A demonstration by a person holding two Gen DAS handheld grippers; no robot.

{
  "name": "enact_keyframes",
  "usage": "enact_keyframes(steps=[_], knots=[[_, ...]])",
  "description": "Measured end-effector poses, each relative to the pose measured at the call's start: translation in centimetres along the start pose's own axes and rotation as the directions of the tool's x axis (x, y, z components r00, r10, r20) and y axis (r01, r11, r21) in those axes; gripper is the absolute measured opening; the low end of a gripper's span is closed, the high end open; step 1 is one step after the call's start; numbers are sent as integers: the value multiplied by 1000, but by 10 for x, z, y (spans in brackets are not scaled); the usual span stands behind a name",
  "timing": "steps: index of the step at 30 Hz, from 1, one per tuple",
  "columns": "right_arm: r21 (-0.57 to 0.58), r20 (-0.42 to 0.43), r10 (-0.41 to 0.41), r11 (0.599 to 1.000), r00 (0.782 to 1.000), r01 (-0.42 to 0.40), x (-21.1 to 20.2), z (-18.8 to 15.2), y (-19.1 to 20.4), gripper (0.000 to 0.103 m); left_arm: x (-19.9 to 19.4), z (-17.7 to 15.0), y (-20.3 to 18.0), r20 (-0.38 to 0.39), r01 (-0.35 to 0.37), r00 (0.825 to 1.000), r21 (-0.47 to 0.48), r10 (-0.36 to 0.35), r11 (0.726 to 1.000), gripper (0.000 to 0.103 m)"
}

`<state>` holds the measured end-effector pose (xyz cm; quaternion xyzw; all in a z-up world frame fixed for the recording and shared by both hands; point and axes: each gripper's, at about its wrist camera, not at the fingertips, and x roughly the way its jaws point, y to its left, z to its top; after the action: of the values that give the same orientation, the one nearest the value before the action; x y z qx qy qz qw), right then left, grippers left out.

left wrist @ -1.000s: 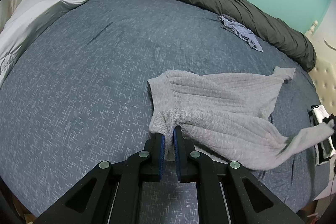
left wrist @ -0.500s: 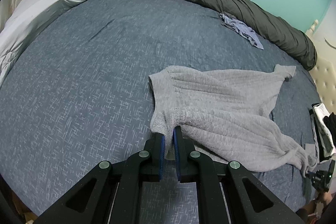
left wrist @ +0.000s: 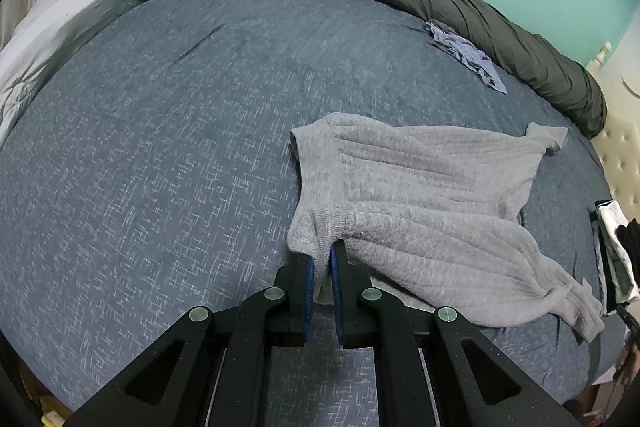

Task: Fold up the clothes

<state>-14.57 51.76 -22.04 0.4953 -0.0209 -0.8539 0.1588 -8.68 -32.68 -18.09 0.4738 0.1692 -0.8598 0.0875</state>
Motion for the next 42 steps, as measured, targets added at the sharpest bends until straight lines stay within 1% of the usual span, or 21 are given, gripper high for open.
enact_keyframes(steps=[2, 5, 7, 10, 12, 13, 14, 15, 16, 17, 19, 21, 23, 25, 31, 33, 35, 36, 39, 42], knots=[[62, -37, -52, 997, 998, 55, 13, 7, -11, 43, 0, -1, 1, -2, -1, 1000, 0, 1, 1000, 9], [104, -114, -98, 988, 989, 110, 43, 10, -16, 43, 2, -2, 1, -5, -7, 1000, 3, 7, 1000, 9], [137, -147, -104, 983, 984, 124, 60, 10, -19, 43, 3, -2, 0, -8, -10, 1000, 6, 10, 1000, 9], [187, -189, -88, 974, 978, 124, 86, 9, -21, 44, 5, -1, 1, -11, -12, 1000, 9, 13, 1000, 9], [204, -201, -90, 970, 975, 132, 93, 8, -23, 43, 6, -1, 1, -11, -15, 1000, 11, 15, 1000, 9], [210, -196, -87, 969, 977, 129, 95, 7, -23, 43, 6, -1, 1, -12, -16, 1000, 13, 16, 1000, 9], [217, -185, -81, 969, 979, 121, 95, 6, -23, 34, 7, -1, 1, -12, -17, 1000, 15, 17, 1000, 9], [217, -176, -80, 969, 981, 118, 94, 6, -22, 28, 7, -2, 2, -11, -17, 1000, 14, 18, 1000, 9], [207, -167, -86, 971, 982, 120, 93, 5, -20, 20, 8, -2, 2, -11, -18, 1000, 14, 18, 1000, 9], [189, -148, -99, 974, 984, 126, 88, 6, -16, 17, 7, -2, 2, -7, -20, 1000, 14, 20, 1000, 9], [169, -92, -123, 976, 988, 137, 75, 10, -11, 13, 5, -2, 2, 1, -22, 1000, 15, 22, 1000, 9], [161, -13, -161, 974, 987, 161, 54, 15, -8, 12, 2, -1, 1, 8, -22, 1000, 15, 22, 1000, 8], [135, 72, -223, 968, 972, 212, 27, 19, -4, 11, -2, 1, 1, 17, -19, 1000, 11, 19, 1000, 8], [111, 129, -272, 960, 954, 258, 8, 21, -2, 11, -7, 2, 3, 28, -16, 999, 4, 16, 1000, 8], [128, 269, -350, 936, 897, 327, -41, 14, -6, 11, -28, 7, 10, 61, -20, 998, -20, 21, 1000, 8], [136, 279, -355, 934, 892, 329, -48, 6, -12, 11, -35, 6, 13, 70, -23, 997, -29, 25, 999, 8], [133, 274, -357, 934, 893, 333, -45, -4, -12, 11, -42, 3, 18, 73, -29, 997, -35, 31, 999, 8], [128, 261, -357, 934, 897, 335, -41, -10, -10, 11, -44, 1, 21, 71, -32, 997, -36, 35, 999, 8], [112, 188, -365, 930, 912, 349, -22, -36, -11, 11, -48, -7, 31, 61, -42, 997, -42, 44, 998, 8], [131, 127, -379, 923, 917, 363, -7, -56, -17, 11, -43, -18, 40, 38, -49, 998, -51, 51, 998, 8]])
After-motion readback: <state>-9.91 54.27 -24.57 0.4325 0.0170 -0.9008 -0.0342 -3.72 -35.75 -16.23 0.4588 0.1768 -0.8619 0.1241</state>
